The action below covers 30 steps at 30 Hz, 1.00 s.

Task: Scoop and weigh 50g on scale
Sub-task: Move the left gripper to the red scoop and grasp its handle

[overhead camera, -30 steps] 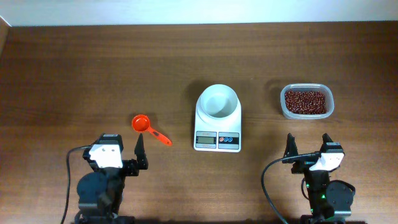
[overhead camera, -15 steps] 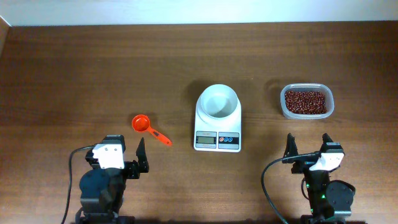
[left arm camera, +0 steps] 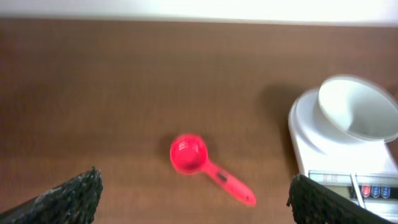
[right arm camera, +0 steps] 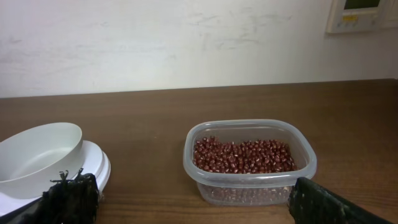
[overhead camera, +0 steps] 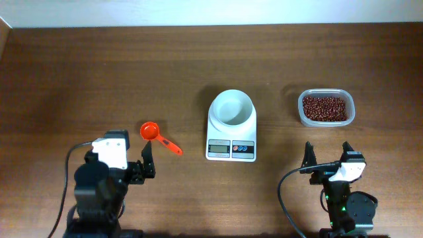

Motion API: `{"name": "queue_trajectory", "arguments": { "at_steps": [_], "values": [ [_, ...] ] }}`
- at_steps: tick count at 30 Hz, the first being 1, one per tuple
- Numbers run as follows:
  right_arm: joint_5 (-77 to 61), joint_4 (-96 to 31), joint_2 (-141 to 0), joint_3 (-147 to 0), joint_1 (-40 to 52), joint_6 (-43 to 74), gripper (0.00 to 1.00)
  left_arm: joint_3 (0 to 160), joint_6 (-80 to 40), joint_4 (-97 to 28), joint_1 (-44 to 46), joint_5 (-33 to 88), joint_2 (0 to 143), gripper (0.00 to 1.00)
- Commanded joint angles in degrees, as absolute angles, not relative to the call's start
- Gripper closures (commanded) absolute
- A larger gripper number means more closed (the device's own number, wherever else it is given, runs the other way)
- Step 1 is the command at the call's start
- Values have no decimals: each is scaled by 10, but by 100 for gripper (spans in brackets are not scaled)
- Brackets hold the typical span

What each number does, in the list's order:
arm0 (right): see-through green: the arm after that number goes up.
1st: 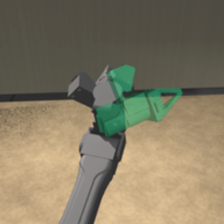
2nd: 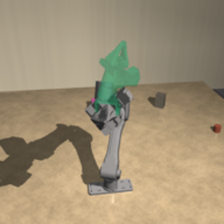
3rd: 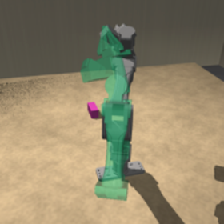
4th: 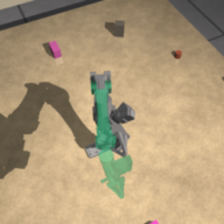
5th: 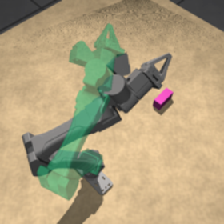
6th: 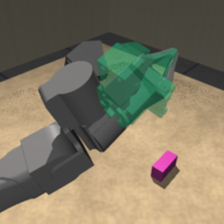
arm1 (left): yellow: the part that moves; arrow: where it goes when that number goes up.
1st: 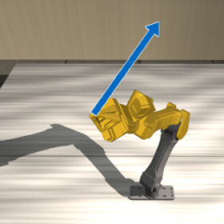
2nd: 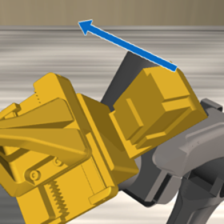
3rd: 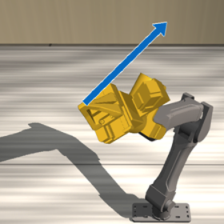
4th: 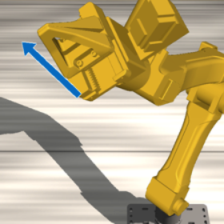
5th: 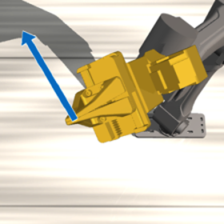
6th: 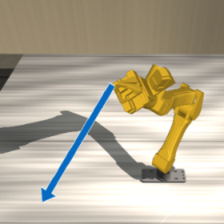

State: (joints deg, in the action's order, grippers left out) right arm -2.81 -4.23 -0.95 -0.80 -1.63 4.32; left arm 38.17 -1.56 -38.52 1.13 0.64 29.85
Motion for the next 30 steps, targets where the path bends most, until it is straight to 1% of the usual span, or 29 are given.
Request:
{"name": "queue_trajectory", "arguments": {
  "at_steps": [1,3,7,11,14,16,17,19,21,22,24,30],
  "values": [
    [-27,-43,-8,-3,-19,43,1,429,-13,-398,13,58,360,1],
    [-27,-43,-8,-3,-19,43,1,442,-13,-398,13,110,373,1],
    [-27,-43,-8,-3,-19,43,1,442,-13,-402,13,121,373,1],
    [-27,-43,-8,-3,-19,43,1,442,-13,-401,13,235,373,1],
    [-27,-43,-8,-3,-19,43,1,442,-13,-399,13,255,373,1],
    [-27,-43,-8,-3,-19,43,1,442,-26,-400,13,232,373,1],
    [-27,-43,-8,-3,-19,43,1,442,-52,-400,13,213,373,1],
    [-27,-43,-8,-3,-19,43,1,442,-120,-401,13,135,373,1],
    [-27,-43,-8,-3,-19,43,1,442,-213,-407,13,37,376,1],
    [-27,-43,-8,-3,-19,43,1,442,-245,-411,13,11,383,1],
    [-27,-43,-8,-3,-19,43,1,442,-286,-409,13,-4,412,1],
    [-27,-43,-8,-3,-19,43,1,442,-287,-397,13,-10,509,0]
  ]
}}
